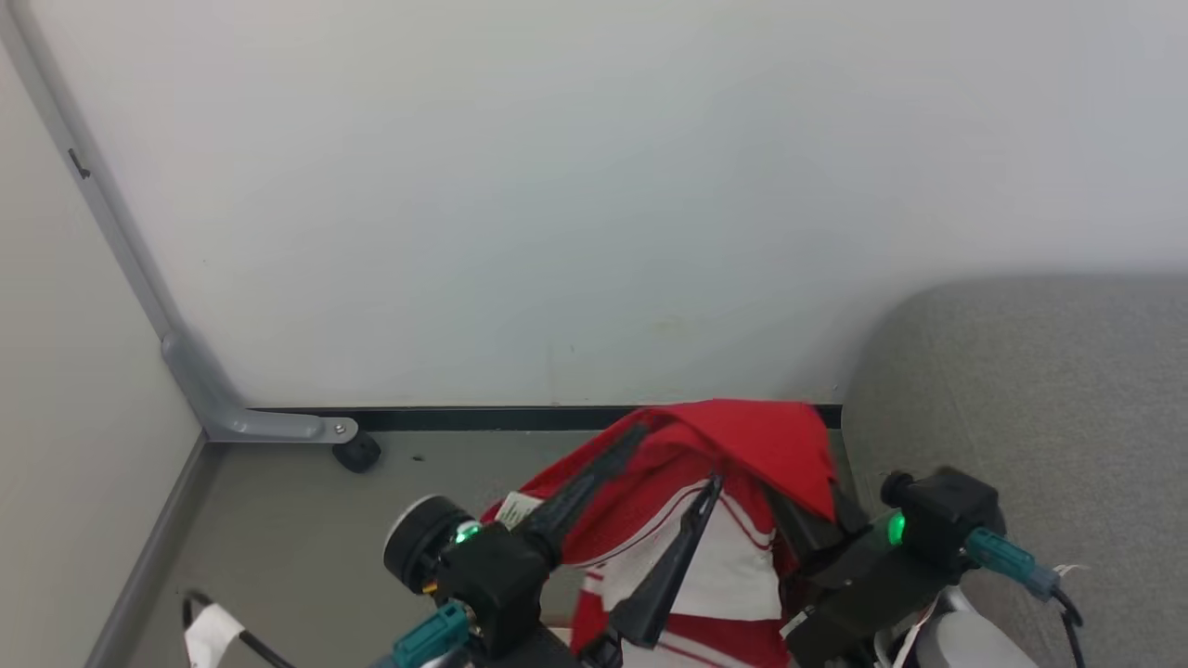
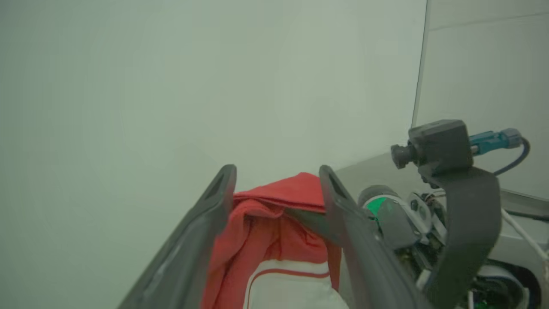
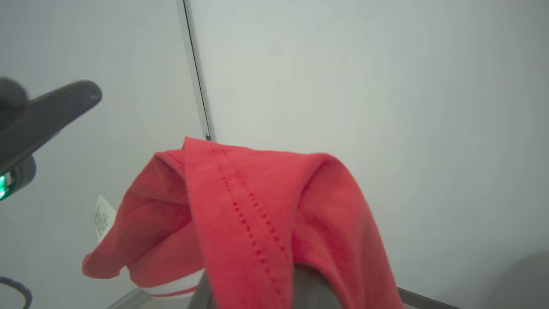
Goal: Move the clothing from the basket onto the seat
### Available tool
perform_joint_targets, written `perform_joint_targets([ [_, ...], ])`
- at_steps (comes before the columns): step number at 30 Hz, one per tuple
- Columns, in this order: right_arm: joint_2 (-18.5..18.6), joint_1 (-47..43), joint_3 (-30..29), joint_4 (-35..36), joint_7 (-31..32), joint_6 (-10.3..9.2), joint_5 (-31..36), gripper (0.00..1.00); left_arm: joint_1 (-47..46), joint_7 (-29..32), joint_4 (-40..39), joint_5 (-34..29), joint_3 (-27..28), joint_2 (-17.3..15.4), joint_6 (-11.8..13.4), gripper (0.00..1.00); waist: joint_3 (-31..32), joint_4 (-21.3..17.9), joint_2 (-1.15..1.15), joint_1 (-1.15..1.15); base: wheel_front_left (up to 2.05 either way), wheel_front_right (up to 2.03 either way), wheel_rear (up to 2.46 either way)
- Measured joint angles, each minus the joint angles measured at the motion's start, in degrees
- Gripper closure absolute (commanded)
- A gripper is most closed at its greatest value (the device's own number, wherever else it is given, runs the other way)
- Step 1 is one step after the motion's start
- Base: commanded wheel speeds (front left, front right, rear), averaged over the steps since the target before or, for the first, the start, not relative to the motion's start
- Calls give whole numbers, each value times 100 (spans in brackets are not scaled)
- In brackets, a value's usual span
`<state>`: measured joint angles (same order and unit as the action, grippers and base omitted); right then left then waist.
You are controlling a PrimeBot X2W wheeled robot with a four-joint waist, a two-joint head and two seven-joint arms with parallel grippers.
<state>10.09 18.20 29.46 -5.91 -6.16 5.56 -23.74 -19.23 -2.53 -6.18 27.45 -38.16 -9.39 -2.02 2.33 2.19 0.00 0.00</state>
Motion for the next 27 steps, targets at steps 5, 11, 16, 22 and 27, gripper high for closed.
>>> perform_joint_targets([
  [5, 200, -32, -271, 2, -54, -163, 8, 100, 394, 48, -102, -73, -152, -167, 53, 0, -40, -156, 0, 0, 0, 0, 0],
  [11, 402, -209, -558, 2, -111, -333, 8, 100, 720, 93, -175, -108, -268, -246, 158, 0, -113, -381, 0, 0, 0, 0, 0],
  [16, 485, -370, -703, 92, -163, -464, 8, 100, 991, 93, -265, -227, -337, -319, 215, 0, -187, -596, 0, 0, 0, 0, 0],
  [22, 548, -389, -995, 208, -285, -621, -1, 100, 1096, 94, -360, -285, -446, -412, 252, 0, -336, -902, 0, 0, 0, 0, 0],
  [27, 657, -343, -1337, 208, -352, -732, -101, 100, 1160, 102, -376, -338, -516, -467, 250, 0, -520, -1160, 0, 0, 0, 0, 0],
])
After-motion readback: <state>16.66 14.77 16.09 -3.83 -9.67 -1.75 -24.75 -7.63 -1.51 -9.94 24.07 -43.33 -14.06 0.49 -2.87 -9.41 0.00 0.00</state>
